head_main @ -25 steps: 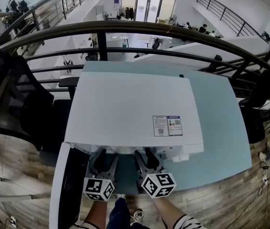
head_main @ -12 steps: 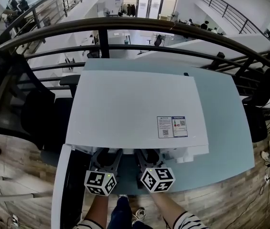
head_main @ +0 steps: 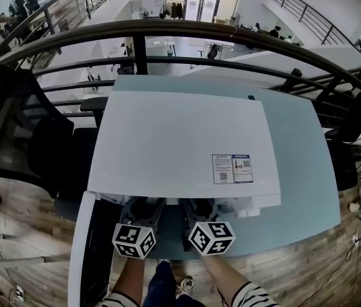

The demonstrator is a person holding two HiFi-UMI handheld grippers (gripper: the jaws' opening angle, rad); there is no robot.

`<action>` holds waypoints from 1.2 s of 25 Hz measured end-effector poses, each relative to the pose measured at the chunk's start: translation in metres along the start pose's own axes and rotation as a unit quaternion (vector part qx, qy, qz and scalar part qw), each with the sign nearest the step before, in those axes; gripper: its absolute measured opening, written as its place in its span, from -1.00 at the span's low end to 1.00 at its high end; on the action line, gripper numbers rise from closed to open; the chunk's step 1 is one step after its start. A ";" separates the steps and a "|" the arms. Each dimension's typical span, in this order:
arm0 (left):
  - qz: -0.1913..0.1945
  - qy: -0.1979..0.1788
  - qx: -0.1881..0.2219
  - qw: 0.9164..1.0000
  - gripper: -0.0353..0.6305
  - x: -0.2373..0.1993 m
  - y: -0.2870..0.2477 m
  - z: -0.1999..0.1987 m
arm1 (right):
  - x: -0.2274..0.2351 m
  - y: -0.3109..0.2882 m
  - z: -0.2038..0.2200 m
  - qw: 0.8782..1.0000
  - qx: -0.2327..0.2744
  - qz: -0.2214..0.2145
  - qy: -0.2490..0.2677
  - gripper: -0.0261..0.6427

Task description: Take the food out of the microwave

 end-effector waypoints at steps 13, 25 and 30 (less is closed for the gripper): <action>-0.004 0.007 -0.001 1.000 -0.31 0.011 0.025 0.009 | -0.012 0.021 0.012 1.000 -0.006 -0.018 -0.012 -0.32; -0.014 0.057 0.009 0.998 -0.31 0.012 0.045 0.019 | -0.006 0.036 0.021 0.999 -0.012 -0.014 -0.036 -0.32; -0.014 0.110 0.007 0.994 -0.31 0.000 0.042 0.016 | 0.003 0.030 0.018 0.997 -0.014 -0.013 -0.072 -0.32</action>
Point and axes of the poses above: the fingertips, and each gripper's own axes: y backward along the fingers, x to its right, z out of its underside, the point moved 8 cm from there along y, backward along the fingers, and after that the axes turned 14 degrees about -x, right-handed, at the moved point
